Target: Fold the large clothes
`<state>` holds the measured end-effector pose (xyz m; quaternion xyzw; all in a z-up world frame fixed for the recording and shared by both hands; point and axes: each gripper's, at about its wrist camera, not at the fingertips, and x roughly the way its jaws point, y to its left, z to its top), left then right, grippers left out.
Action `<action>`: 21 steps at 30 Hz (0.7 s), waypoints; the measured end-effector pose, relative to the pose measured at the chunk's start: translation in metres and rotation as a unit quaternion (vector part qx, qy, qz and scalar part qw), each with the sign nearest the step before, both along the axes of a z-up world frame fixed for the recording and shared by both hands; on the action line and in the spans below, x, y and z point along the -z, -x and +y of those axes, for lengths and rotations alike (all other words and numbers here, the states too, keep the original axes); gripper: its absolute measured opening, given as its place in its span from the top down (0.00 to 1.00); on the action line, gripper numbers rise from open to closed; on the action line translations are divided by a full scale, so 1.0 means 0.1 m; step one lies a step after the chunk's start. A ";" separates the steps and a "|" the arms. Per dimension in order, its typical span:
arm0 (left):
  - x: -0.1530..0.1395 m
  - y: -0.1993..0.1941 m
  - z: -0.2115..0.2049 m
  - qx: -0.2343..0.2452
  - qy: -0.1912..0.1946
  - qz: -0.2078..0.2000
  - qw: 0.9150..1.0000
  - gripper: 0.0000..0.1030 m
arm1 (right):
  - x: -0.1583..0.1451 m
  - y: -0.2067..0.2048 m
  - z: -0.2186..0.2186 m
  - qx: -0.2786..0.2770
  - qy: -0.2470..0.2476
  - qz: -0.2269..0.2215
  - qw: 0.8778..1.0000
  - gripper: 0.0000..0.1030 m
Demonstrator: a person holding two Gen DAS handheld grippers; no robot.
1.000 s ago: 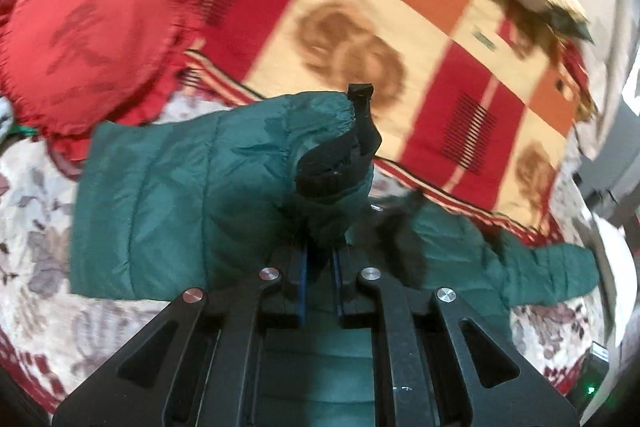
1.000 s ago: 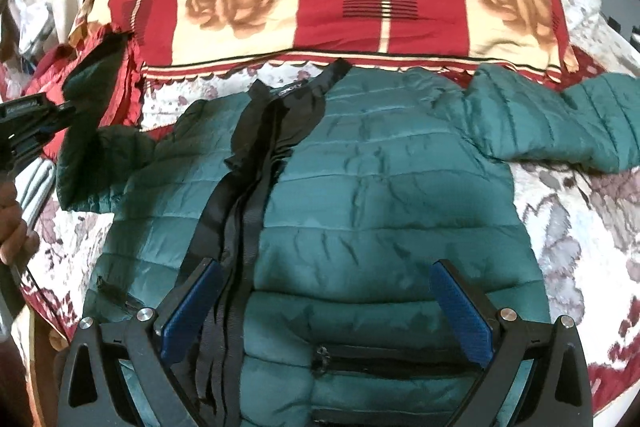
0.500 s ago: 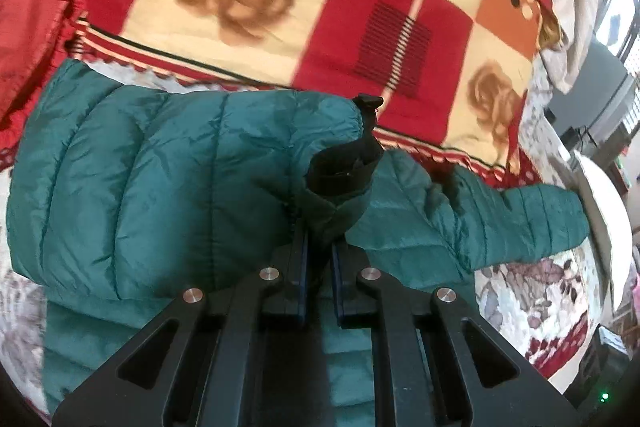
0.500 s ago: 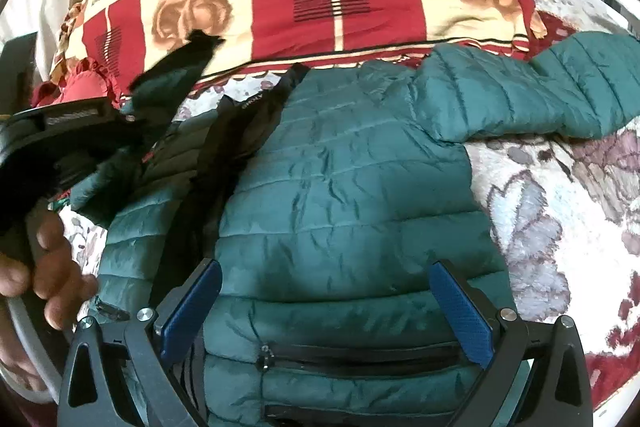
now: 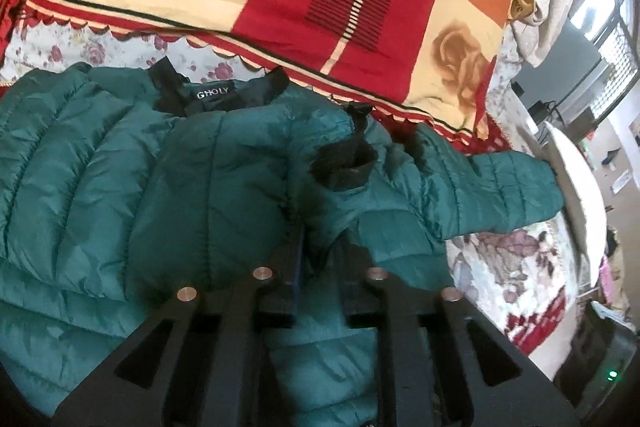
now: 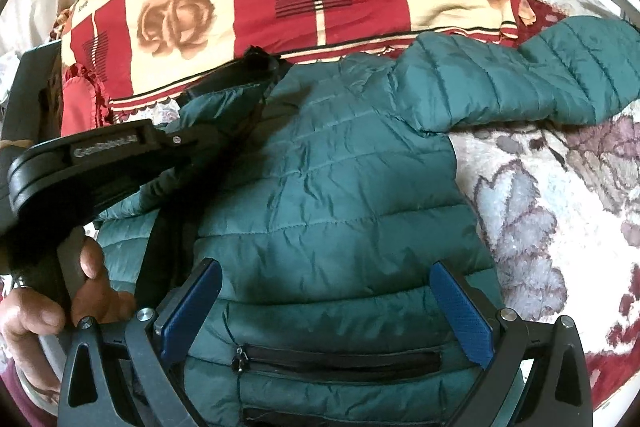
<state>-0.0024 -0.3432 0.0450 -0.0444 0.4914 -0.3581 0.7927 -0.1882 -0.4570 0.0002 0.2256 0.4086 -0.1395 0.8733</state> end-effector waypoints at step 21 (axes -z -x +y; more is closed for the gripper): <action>-0.32 -0.51 1.87 -0.168 -0.047 -0.058 0.983 0.37 | 0.07 -0.83 -0.03 -0.007 -0.114 -0.012 0.993 0.00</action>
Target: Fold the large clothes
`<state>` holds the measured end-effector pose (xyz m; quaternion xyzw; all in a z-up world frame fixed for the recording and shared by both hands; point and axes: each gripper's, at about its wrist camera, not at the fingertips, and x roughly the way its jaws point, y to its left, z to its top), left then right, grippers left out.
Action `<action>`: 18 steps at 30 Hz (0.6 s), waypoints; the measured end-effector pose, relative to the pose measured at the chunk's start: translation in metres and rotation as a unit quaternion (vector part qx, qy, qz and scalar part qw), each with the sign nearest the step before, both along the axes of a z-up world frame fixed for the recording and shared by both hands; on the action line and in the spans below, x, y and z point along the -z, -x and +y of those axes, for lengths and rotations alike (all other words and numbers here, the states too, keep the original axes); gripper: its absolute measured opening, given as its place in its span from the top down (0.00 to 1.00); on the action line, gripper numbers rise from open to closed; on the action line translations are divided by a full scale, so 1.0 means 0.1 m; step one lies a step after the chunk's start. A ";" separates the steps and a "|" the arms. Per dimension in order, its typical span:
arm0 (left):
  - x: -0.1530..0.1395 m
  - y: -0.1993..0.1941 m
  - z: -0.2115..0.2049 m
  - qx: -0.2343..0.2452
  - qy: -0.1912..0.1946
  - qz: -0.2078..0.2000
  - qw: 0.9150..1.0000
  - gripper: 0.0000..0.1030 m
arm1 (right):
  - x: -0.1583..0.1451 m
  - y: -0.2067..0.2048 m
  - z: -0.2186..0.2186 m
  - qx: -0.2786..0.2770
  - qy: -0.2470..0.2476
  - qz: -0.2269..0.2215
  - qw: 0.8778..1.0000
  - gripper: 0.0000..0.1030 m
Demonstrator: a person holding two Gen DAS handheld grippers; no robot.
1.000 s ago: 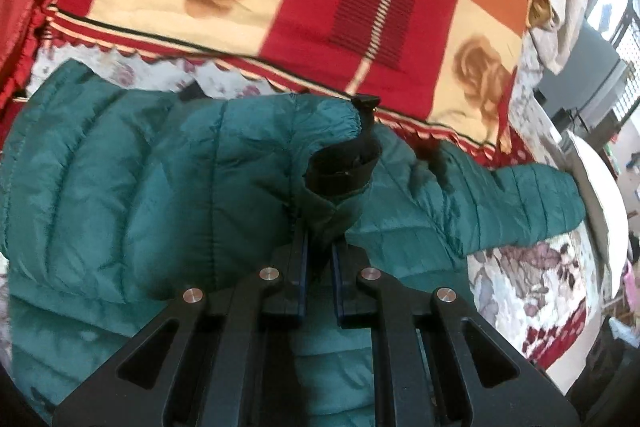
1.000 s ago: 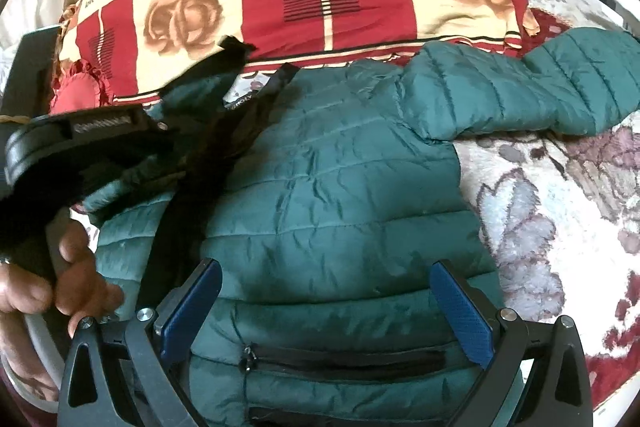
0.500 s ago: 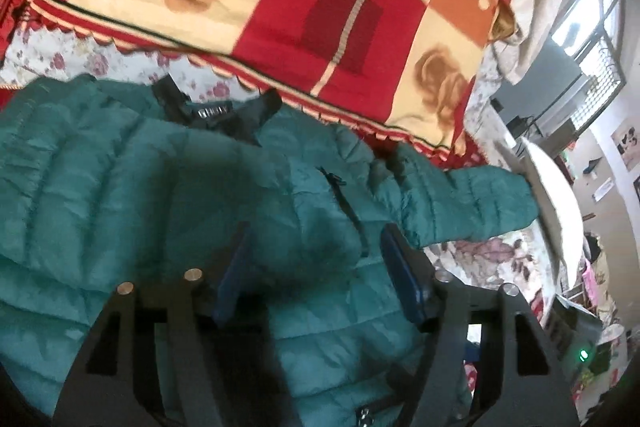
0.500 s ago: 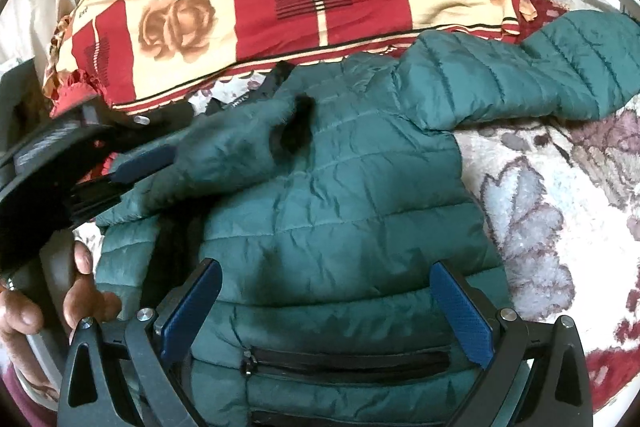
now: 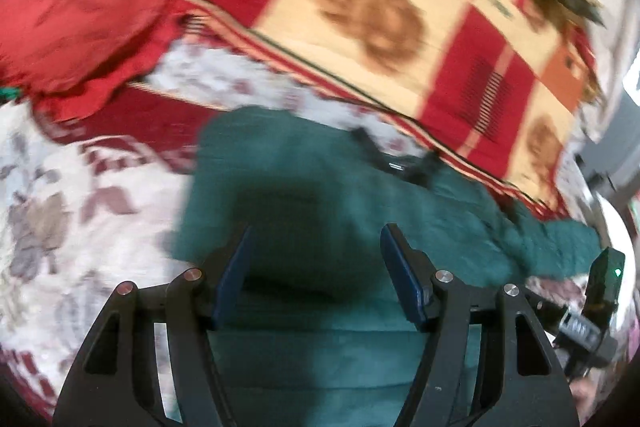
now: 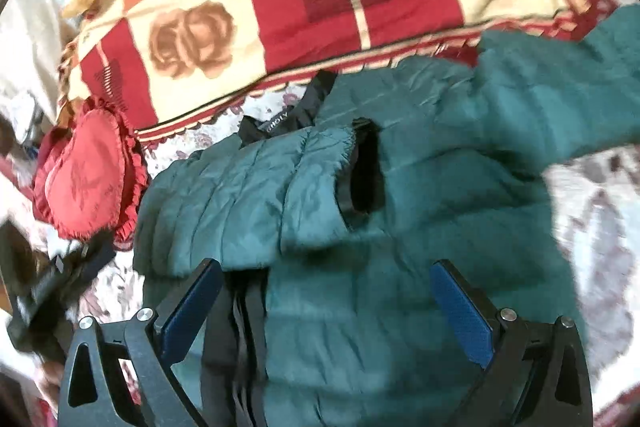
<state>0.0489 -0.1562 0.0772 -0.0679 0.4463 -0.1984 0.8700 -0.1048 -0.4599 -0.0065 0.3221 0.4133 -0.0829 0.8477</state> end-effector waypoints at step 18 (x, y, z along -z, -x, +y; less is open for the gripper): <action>0.35 -0.36 0.42 -0.086 -0.007 0.027 0.996 0.37 | -0.06 -0.22 -0.17 0.018 0.115 -0.018 0.993 0.85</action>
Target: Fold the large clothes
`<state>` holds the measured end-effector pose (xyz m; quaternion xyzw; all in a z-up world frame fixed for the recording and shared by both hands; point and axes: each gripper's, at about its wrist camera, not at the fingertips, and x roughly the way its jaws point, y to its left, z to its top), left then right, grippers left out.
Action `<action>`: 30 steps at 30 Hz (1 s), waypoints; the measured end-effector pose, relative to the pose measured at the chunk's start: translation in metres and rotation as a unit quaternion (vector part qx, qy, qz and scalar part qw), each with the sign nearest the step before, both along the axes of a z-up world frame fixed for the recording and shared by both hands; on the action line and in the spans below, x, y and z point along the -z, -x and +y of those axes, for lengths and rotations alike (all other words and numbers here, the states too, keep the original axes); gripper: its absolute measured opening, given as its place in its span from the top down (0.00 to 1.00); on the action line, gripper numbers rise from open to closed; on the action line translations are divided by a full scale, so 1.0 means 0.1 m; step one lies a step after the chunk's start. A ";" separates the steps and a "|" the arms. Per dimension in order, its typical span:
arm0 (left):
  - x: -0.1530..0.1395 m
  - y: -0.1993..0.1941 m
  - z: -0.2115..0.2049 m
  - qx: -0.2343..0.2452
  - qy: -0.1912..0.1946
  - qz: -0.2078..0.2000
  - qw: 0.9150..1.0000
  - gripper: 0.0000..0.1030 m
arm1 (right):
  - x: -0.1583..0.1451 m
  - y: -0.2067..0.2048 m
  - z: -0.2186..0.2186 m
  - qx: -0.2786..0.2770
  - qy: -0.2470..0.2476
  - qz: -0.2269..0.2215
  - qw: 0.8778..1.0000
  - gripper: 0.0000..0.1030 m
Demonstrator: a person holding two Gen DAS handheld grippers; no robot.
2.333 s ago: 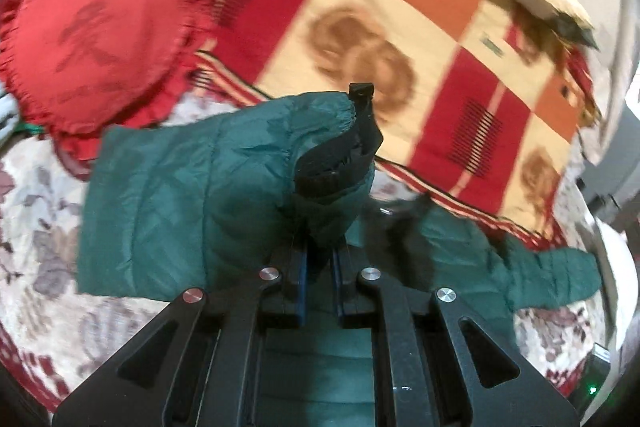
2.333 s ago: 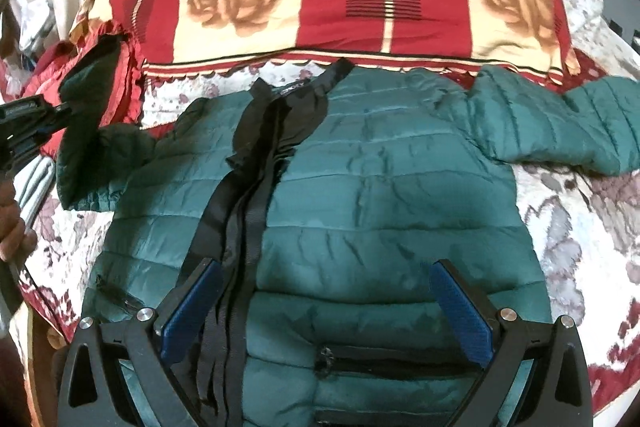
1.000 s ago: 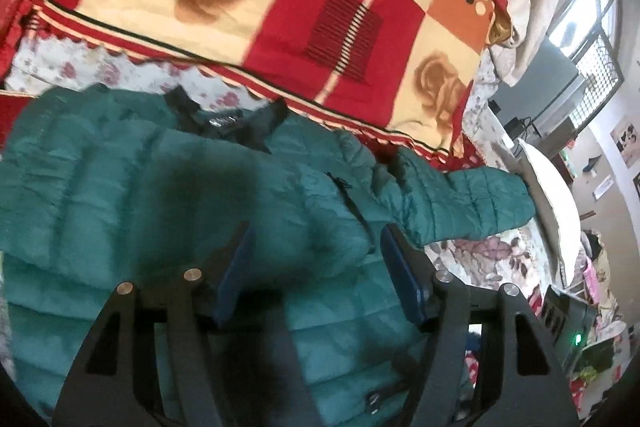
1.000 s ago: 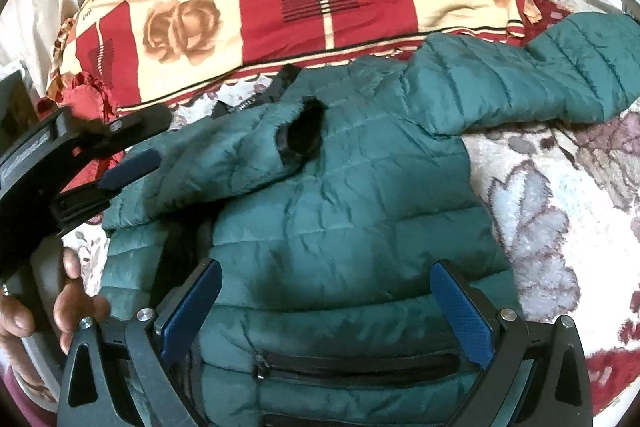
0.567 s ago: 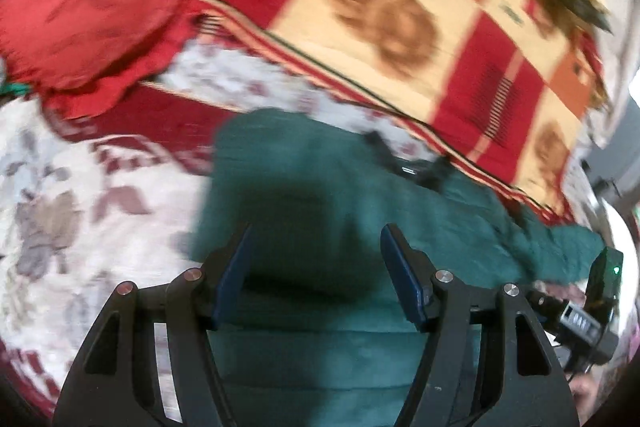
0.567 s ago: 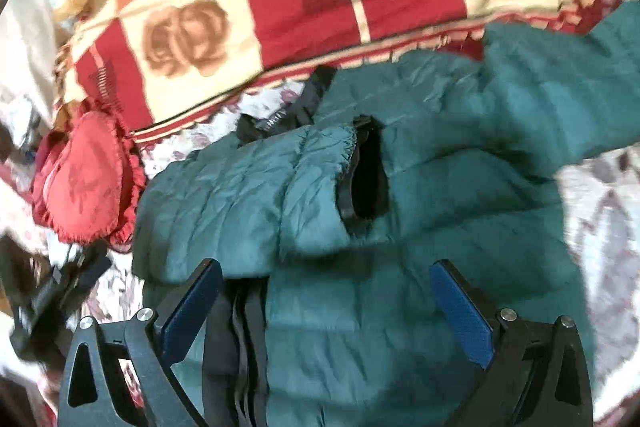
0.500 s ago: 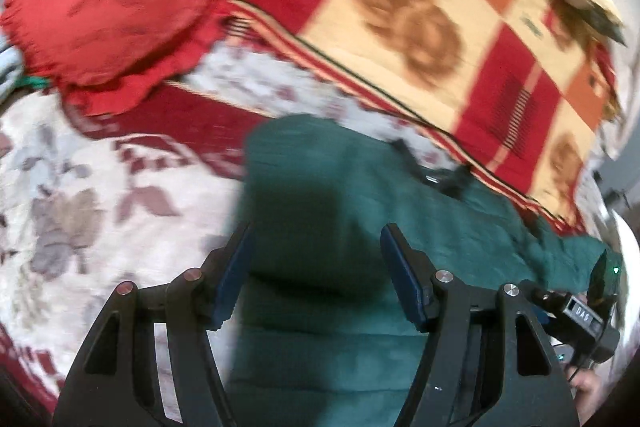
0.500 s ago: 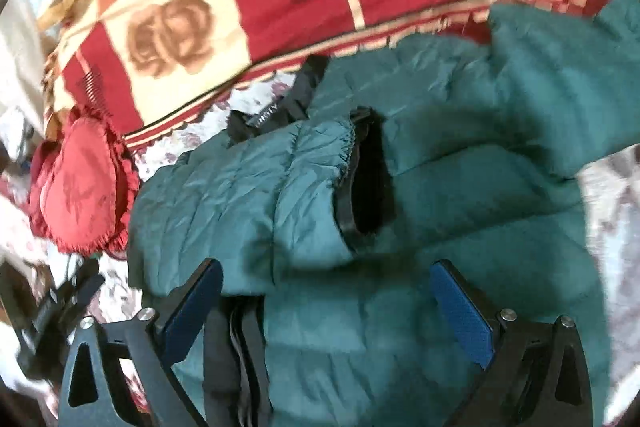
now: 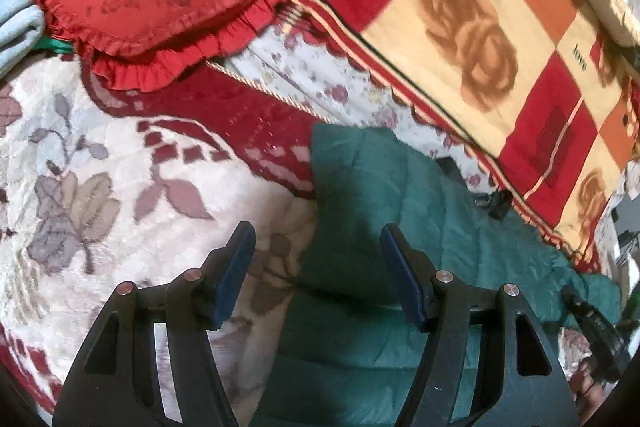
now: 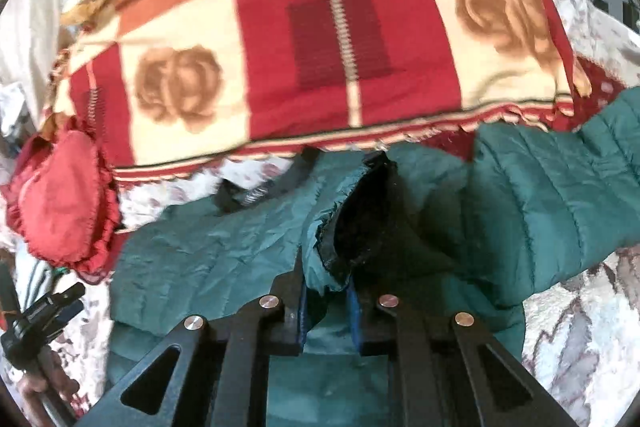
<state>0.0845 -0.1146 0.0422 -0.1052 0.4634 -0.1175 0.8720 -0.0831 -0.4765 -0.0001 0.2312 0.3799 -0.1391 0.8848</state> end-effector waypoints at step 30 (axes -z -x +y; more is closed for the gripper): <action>0.48 -0.05 -0.65 0.020 -0.104 -0.026 0.994 0.26 | 0.11 -0.72 0.36 -0.062 0.076 0.071 0.993 0.52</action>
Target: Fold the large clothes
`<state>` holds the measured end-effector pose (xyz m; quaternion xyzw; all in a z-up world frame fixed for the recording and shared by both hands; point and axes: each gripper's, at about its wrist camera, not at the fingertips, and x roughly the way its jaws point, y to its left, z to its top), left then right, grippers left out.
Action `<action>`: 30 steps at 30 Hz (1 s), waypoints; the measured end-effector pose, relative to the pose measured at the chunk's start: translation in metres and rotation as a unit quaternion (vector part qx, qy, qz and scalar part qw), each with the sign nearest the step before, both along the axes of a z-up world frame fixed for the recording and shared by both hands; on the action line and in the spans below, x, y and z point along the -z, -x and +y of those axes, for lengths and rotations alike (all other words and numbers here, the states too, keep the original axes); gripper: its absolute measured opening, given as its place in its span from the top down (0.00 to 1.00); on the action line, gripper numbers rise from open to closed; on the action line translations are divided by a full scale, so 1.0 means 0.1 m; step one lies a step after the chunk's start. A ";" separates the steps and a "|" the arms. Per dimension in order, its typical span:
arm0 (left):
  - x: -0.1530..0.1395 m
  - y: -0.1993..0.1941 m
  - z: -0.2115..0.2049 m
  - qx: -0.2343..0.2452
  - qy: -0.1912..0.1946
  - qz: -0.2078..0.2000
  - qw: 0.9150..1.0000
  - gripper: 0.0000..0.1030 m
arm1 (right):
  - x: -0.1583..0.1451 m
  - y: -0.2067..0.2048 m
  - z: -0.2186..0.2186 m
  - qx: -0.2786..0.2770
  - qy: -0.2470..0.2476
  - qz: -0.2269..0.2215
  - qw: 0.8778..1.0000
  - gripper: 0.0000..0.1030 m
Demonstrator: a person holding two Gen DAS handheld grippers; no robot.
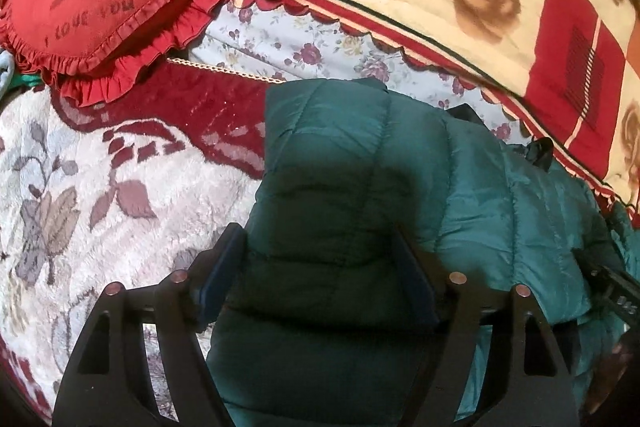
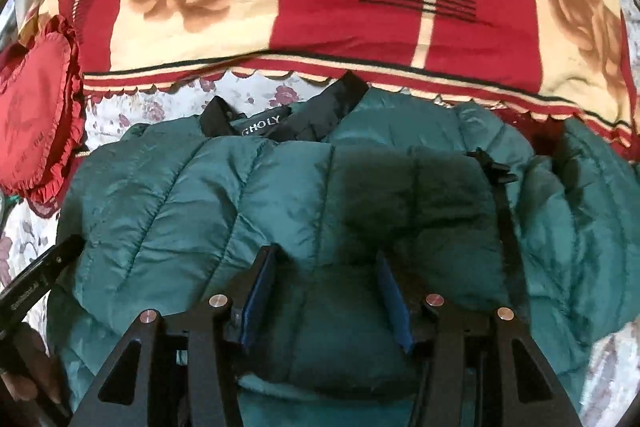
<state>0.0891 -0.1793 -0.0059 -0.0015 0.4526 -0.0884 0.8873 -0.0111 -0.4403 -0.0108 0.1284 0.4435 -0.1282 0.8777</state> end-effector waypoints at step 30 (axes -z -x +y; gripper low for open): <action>-0.49 0.80 -0.19 0.051 0.006 -0.053 0.997 0.25 | -0.39 1.15 0.01 0.007 0.007 -0.048 0.999 0.35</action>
